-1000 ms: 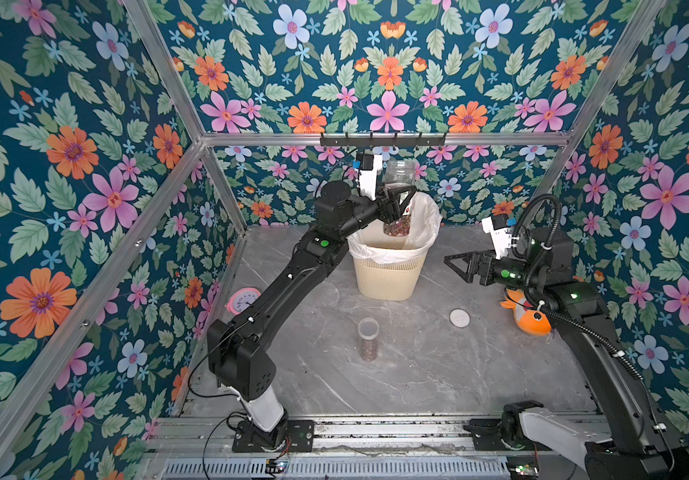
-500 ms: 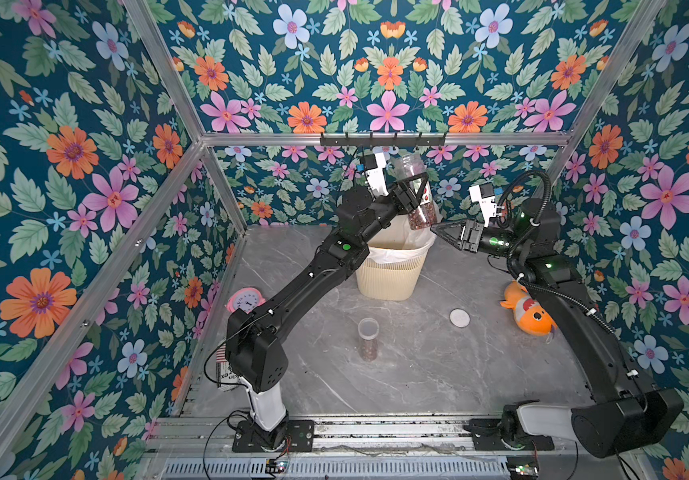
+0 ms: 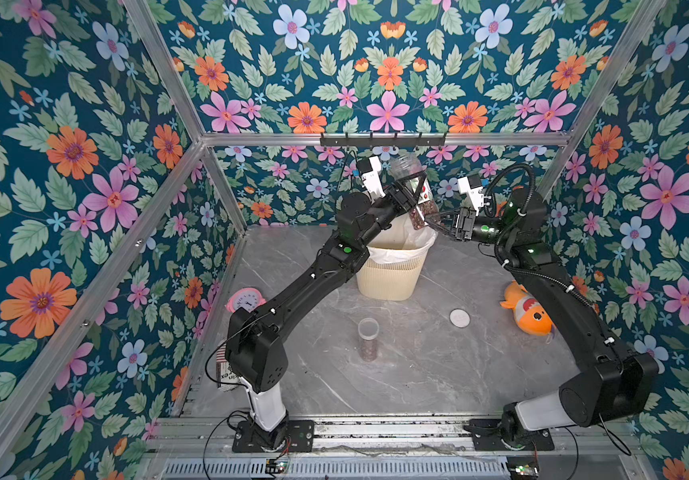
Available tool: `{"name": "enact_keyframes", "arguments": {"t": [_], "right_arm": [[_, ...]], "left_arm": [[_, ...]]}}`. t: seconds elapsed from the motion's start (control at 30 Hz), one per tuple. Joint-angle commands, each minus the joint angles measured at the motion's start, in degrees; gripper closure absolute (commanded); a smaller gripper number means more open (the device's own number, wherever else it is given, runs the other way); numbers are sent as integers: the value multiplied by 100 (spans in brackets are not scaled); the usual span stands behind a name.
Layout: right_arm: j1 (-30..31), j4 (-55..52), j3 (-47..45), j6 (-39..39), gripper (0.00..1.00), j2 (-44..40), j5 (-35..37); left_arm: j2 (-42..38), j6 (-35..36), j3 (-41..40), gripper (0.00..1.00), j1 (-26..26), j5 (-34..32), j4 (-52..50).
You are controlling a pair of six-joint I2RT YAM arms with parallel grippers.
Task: Empty the moldy dried flower tea in the jars
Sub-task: Pour the moldy dried flower tea into the trash bin.
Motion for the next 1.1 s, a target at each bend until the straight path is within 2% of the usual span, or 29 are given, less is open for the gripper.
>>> {"name": "enact_keyframes", "arguments": {"t": [0.0, 0.2, 0.33, 0.47, 0.6, 0.73, 0.83, 0.97, 1.07], "right_arm": [[9, 527, 88, 243, 17, 105, -282], [9, 1415, 5, 881, 21, 315, -501], [9, 1869, 7, 1278, 29, 457, -692], [7, 1796, 58, 1314, 32, 488, -758], [9, 1661, 53, 1333, 44, 500, -785], [-6, 1693, 11, 1453, 51, 511, -812], [-55, 1748, -24, 1532, 56, 479, -842], [-90, 1740, -48, 1551, 58, 471, -924], [-135, 1710, -95, 1562, 58, 462, -955]], "left_arm": [[2, -255, -58, 53, 11, 113, 456], [75, -494, -134, 53, 4, 165, 882], [177, -615, -105, 53, 5, 304, 1034], [196, -567, -86, 53, 17, 372, 983], [187, -507, -95, 51, 41, 388, 901], [162, -470, -118, 43, 84, 424, 819], [68, -476, -250, 30, 135, 366, 784], [2, -476, -340, 18, 215, 370, 788], [5, -395, -257, 15, 298, 468, 683]]}}
